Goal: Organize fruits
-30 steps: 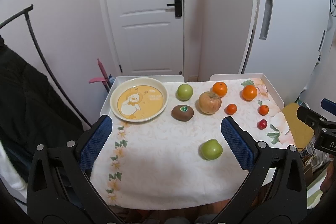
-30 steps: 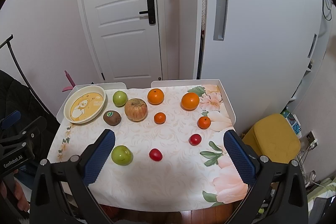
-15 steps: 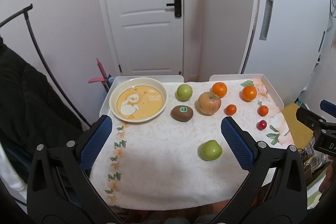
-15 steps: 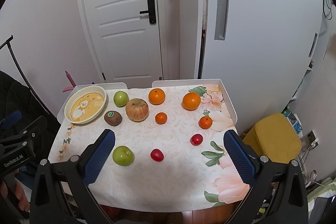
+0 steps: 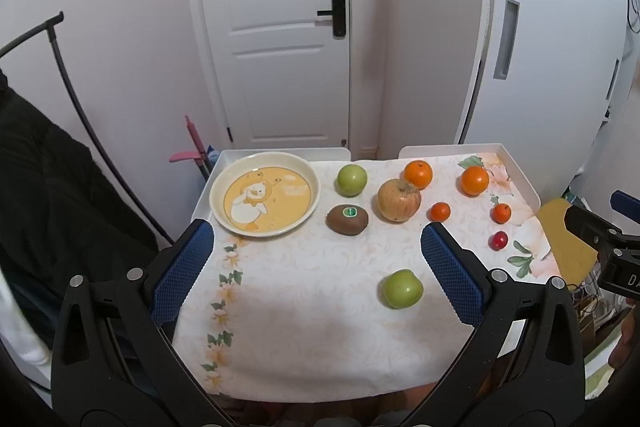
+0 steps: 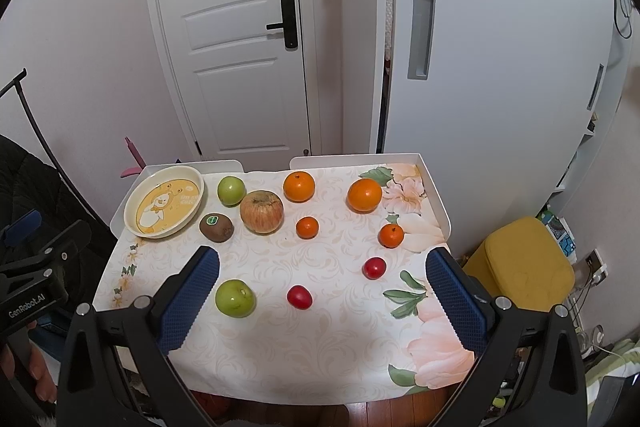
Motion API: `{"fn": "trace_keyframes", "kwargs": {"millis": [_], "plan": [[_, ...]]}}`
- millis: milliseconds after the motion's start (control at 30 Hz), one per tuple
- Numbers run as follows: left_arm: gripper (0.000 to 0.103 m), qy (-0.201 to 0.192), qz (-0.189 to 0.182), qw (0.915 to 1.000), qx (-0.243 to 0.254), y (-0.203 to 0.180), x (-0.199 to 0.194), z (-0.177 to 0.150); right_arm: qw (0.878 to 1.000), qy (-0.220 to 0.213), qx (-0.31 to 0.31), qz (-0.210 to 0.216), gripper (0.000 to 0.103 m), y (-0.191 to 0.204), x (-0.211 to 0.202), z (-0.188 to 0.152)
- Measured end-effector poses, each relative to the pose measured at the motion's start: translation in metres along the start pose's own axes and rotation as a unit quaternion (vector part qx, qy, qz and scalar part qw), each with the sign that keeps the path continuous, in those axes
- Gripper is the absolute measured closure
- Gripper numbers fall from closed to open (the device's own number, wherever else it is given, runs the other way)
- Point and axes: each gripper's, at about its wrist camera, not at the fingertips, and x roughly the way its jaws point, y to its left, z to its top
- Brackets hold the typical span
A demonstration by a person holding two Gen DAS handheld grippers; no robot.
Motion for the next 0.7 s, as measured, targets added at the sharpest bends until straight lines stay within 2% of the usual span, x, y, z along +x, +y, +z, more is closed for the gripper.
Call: {"fn": "trace_keyframes", "kwargs": {"millis": [700], "plan": [[0.0,-0.001,0.0,1.0,0.0,0.0006,-0.0004,0.0008,1.0,-0.002,0.001,0.001,0.0,-0.0018,-0.0002,0.0]]}}
